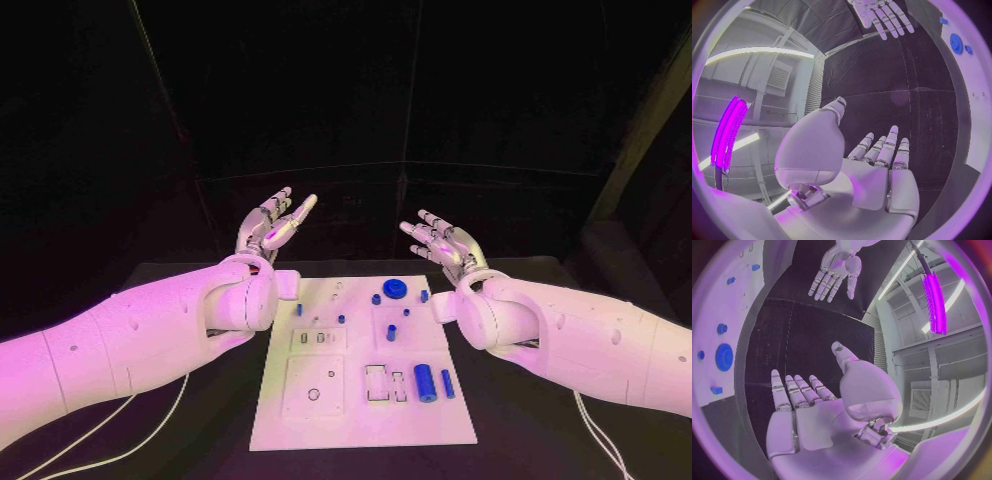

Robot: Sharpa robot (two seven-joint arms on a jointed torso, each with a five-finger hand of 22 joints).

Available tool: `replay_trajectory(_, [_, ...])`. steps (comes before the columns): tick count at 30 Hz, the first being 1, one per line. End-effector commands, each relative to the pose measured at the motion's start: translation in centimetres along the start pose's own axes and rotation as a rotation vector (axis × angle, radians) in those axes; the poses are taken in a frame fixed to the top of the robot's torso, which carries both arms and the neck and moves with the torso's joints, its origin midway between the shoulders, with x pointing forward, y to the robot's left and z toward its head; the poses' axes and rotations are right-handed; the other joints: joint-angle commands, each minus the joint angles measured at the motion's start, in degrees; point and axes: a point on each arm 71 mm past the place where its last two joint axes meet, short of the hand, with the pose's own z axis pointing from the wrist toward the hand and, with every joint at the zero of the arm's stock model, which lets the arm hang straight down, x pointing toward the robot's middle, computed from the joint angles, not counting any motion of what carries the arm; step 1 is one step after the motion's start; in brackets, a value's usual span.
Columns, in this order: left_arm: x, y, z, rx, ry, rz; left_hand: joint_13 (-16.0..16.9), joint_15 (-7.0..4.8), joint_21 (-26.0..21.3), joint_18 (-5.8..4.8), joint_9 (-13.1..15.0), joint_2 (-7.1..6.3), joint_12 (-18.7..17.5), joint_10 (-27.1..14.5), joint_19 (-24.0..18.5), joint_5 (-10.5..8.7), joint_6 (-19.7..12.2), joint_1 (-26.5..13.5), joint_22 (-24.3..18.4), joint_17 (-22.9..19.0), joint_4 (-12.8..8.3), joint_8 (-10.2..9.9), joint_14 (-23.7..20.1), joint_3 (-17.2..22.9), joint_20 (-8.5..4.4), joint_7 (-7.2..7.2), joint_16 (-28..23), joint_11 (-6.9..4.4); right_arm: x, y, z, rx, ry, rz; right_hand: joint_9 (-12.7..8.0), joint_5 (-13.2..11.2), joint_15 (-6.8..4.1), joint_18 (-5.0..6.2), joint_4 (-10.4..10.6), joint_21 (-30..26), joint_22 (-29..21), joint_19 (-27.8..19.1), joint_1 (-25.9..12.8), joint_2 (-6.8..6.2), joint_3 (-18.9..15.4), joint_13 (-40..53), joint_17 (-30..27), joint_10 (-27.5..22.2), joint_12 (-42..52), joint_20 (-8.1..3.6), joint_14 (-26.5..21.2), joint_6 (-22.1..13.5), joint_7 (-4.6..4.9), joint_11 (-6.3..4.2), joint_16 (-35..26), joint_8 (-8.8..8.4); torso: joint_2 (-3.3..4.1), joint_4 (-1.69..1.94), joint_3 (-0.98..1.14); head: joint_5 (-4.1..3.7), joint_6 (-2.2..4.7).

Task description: Assemble the parts on the task board

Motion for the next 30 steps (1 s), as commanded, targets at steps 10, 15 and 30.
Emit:
replay_trajectory(10, [-1.1,-0.7,-0.5,0.032,0.088,-0.043,1.5,1.69,3.0,-0.03,1.3,1.51,2.9,13.2,6.5,0.20,11.5,4.3,1.6,2.0,-0.1,2.4,12.3,0.9,0.90,7.88,6.6,3.75,-1.9,1.5,1.4,-0.151,0.183,-0.405,2.8,0.1,-2.94,6.75,-8.8,9.7,3.8,25.9,15.4,-0.14,1.4,1.8,2.1,39.6,8.5,0.04,39.5,37.7,6.60,-1.51,8.1,7.00,1.54,0.48,-0.16,-0.55,0.79])
replay_trajectory(15, [-1.3,-1.1,-0.9,0.046,0.102,-0.050,2.9,-0.16,10.6,1.56,2.3,3.19,8.0,31.8,24.7,0.09,24.2,4.9,5.4,2.8,-2.6,4.8,21.7,0.6,0.81,7.26,10.0,2.60,-2.3,2.5,1.8,-0.209,0.185,-0.556,2.3,0.0,-4.85,6.88,-9.9,11.8,4.2,29.9,15.6,-0.86,4.0,1.7,2.1,45.1,6.9,-1.75,45.8,42.7,5.10,-3.10,8.0,6.57,2.68,0.72,-0.21,-0.80,1.15])
replay_trajectory(30, [-1.6,-2.5,-2.7,0.034,0.187,-0.081,2.5,-4.01,15.2,3.90,2.1,5.64,9.7,45.4,38.8,0.04,40.4,4.2,6.1,2.2,-7.6,4.8,35.5,-1.2,-0.62,4.98,9.7,-0.70,-2.4,5.5,2.9,-0.212,0.252,-0.977,2.3,0.8,-11.11,6.88,-9.4,24.6,10.1,42.0,14.8,-5.39,6.6,2.1,5.5,58.0,4.3,-8.40,66.0,49.1,2.19,-7.52,11.6,4.13,7.53,2.62,-0.27,-2.26,2.62])
